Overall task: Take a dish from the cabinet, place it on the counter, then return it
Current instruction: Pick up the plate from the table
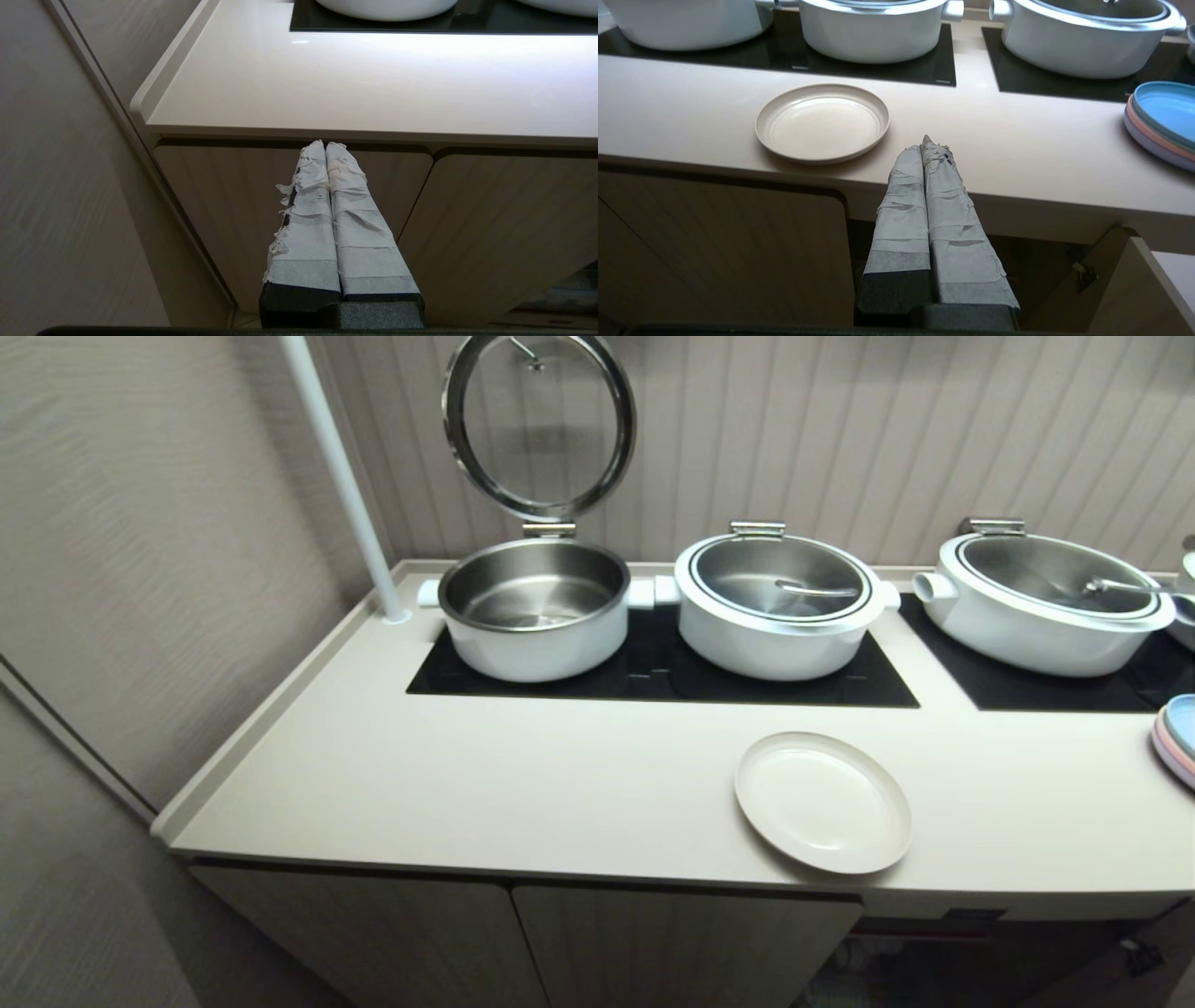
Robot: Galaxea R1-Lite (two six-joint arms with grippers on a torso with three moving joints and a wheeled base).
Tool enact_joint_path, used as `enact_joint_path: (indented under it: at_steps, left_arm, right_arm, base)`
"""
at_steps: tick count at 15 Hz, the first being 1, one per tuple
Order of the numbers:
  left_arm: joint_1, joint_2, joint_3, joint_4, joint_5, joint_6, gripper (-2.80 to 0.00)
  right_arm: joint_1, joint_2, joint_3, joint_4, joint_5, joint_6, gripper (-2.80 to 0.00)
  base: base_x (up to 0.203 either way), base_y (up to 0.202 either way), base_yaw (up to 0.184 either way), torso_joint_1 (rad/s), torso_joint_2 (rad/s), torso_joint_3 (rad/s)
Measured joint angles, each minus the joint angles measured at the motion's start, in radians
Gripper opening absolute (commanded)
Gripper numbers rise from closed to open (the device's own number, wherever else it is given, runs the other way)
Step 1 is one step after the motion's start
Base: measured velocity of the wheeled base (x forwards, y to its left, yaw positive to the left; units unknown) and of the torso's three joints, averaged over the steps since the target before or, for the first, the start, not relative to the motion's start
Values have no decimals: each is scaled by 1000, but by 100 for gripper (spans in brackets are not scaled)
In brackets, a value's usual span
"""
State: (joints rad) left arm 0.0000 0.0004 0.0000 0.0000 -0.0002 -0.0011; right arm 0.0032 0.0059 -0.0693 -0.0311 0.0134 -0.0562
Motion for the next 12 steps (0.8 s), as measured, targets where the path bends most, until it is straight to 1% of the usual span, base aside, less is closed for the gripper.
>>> enact_joint_path:
  at_steps: [2,5,8,12]
  left_arm:
    - [0,0,0,0,0,0,-280]
    - [0,0,0,0,0,0,-280]
    - [0,0,0,0,0,0,-280]
    - [0,0,0,0,0,0,-280]
  right_arm:
    - [0,29,-59,10,0,0,-280]
    - [2,125,-158,-2,0,1,-280]
    - [12,259,-260,-19,-1,1,-280]
    - [14,455,-368,-76,-3,3,-280]
  base:
    - [0,0,0,0,0,0]
    - [0,0,0,0,0,0]
    - [0,0,0,0,0,0]
    - [0,0,0,0,0,0]
